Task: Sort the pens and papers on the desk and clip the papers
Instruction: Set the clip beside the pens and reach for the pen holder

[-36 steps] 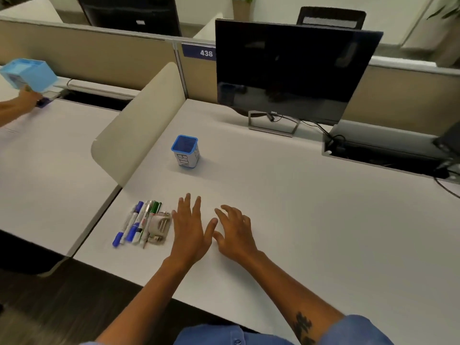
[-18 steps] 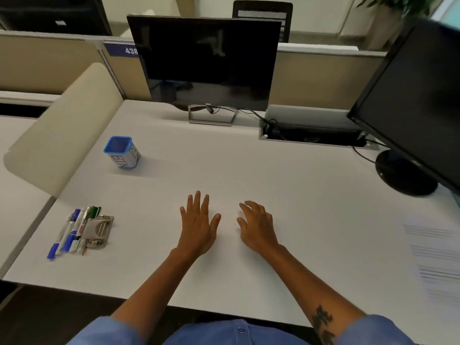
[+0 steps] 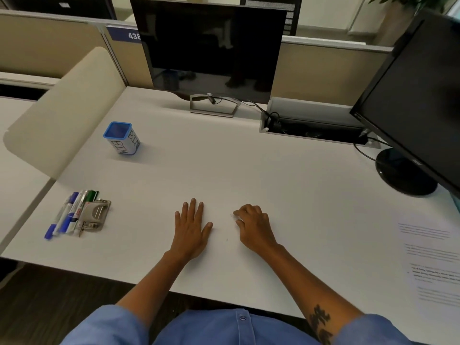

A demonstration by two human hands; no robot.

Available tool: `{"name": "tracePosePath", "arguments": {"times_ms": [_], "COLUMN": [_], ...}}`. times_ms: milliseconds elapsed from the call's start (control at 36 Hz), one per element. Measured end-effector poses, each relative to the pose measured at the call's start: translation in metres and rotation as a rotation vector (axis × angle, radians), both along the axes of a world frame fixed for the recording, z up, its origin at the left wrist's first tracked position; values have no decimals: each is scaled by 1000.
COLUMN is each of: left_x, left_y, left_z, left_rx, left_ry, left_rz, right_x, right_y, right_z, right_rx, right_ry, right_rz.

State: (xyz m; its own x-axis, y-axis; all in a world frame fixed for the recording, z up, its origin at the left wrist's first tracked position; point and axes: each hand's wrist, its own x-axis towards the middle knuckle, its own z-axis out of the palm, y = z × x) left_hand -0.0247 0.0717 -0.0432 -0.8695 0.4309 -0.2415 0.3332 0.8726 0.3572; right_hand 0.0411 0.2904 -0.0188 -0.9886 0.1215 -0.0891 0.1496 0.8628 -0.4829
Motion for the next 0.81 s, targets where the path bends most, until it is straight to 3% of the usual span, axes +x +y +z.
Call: {"name": "tracePosePath", "arguments": {"times_ms": [806], "left_x": [-6], "left_y": [-13], "left_z": [-4], "left_rx": [-52], "left_ry": [-23], "left_rz": [-87], "right_x": [-25], "right_y": [-7], "right_z": [11], "right_rx": [28], "right_ry": [62], "right_rz": [22]}}
